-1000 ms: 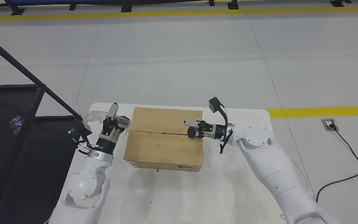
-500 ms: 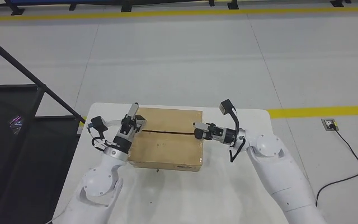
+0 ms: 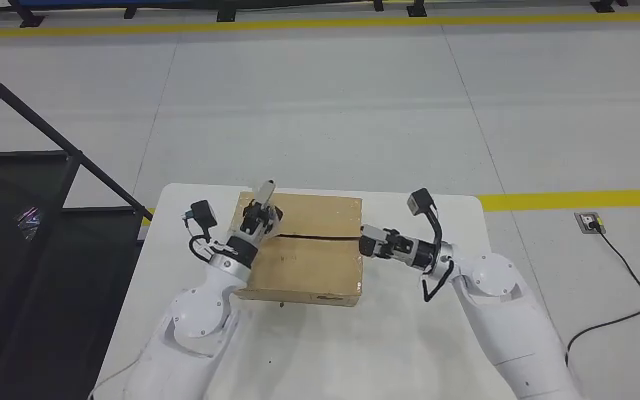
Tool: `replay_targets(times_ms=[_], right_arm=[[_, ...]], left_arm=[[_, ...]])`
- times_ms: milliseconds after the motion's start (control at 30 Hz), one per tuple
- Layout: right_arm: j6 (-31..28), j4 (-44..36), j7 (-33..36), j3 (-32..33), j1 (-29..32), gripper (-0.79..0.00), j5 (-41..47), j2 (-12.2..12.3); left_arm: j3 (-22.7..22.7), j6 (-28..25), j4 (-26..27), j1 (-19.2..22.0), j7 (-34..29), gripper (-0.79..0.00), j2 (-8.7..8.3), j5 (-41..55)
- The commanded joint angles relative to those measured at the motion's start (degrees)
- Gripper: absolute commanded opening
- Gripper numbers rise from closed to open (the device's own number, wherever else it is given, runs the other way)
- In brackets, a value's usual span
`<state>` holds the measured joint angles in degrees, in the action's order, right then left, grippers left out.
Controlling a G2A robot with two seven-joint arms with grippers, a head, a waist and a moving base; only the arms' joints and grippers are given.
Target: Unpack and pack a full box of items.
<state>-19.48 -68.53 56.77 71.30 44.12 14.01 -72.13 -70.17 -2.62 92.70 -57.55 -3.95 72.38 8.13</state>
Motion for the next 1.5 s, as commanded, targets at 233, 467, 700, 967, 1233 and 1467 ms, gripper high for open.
replay_targets(times_ms=[233, 467, 700, 967, 1233, 1467], right_arm=[[-0.71, -1.38, 0.15, 2.25, 2.85, 0.0, 0.59, 0.95], [-3.31, -2.28, 1.34, 3.39, 4.64, 0.0, 2.25, 1.51], [-6.49, -1.96, 6.17, 2.71, 4.41, 0.0, 6.08, 1.71], [0.3, -5.5, 6.73, -1.92, 1.56, 0.0, -0.65, 1.59], [-0.35, -15.81, -3.56, -2.78, 3.89, 0.0, -17.64, 2.36], [-1.98, -18.22, -6.57, -2.73, 5.73, 0.0, -20.38, 2.47]], left_arm=[[3.87, -0.05, -2.84, 2.51, 0.54, 0.0, 1.29, 0.1], [6.93, -0.92, -5.95, 4.49, 1.52, 0.0, 2.51, 0.45], [8.29, -2.09, -7.22, 5.14, 2.19, 0.0, 3.39, 0.19], [1.12, -3.67, 3.53, -0.97, 1.59, 0.0, 2.4, 0.37], [-12.83, -6.93, 15.21, -13.85, -0.82, 0.0, 0.47, -0.22], [-23.8, -11.25, 16.41, -24.61, -6.06, 0.0, -0.53, 5.03]])
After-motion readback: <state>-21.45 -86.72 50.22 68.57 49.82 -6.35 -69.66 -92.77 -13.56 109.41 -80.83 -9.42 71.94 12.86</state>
